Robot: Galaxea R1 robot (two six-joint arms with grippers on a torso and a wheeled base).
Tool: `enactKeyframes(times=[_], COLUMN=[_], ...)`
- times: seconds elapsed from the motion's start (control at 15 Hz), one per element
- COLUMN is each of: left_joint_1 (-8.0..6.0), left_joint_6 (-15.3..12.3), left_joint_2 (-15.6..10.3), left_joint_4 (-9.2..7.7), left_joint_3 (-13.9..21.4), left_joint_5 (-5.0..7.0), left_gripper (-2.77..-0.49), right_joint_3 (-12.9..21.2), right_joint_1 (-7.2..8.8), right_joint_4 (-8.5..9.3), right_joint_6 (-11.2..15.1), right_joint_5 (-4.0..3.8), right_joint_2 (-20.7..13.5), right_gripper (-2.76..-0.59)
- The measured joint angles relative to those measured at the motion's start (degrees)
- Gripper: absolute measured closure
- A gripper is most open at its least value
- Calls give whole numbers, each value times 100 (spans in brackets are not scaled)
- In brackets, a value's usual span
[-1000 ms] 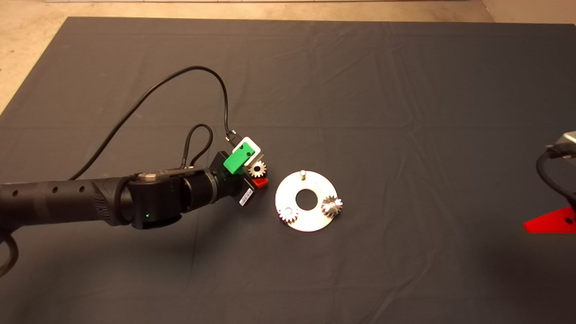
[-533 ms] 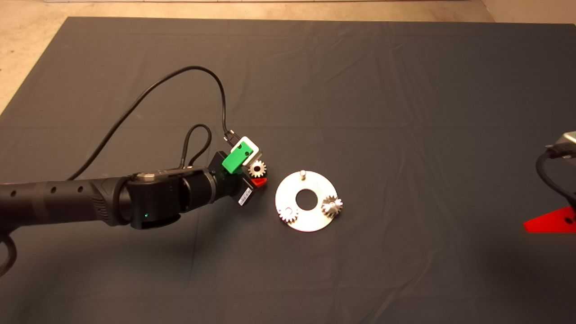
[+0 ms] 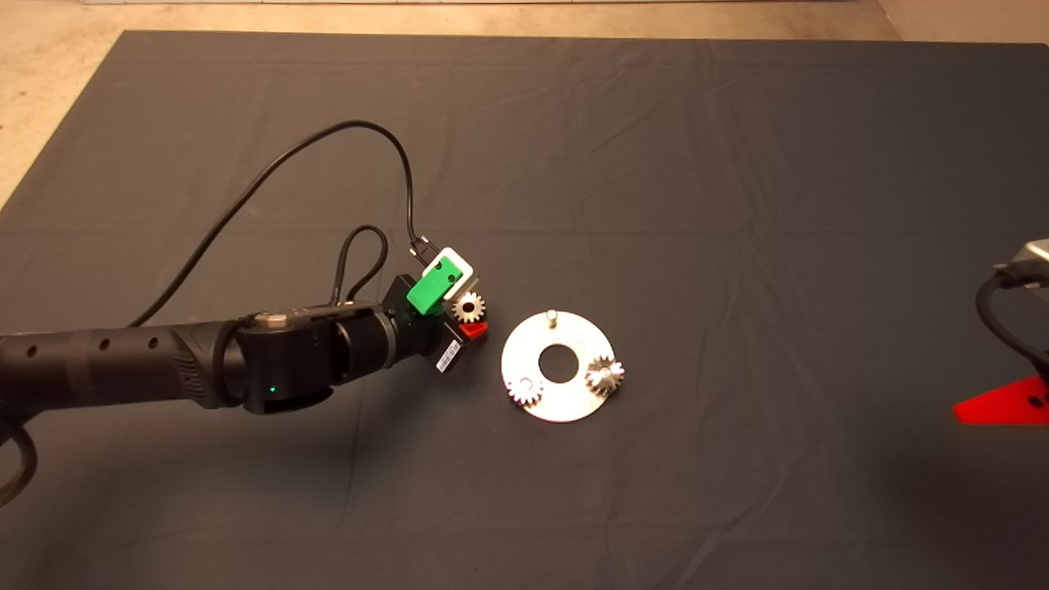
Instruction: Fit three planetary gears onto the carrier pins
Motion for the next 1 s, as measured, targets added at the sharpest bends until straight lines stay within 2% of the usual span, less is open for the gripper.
enactKeyframes(times=[0.27, 0.47, 0.67, 0.87, 1.0], left_joint_1=[0, -2, 13, 28, 30], left_joint_6=[0, -2, -14, -16, -16], left_joint_2=[6, 6, 5, 5, 5], left_joint_4=[1, 1, 1, 1, 6], left_joint_3=[-24, -73, -125, -125, -125], left_joint_5=[-33, -133, -208, -215, -211], left_gripper=[-138, -122, -122, -122, -111], right_joint_3=[0, 0, 0, 0, 0], right_joint_1=[0, 0, 0, 0, 0], right_joint_4=[0, 0, 0, 11, 15], right_joint_6=[0, 0, 0, 0, 0], right_joint_5=[-1, -1, 0, 0, -1], right_joint_2=[0, 0, 0, -2, -1], right_gripper=[-160, -160, -160, -160, -160])
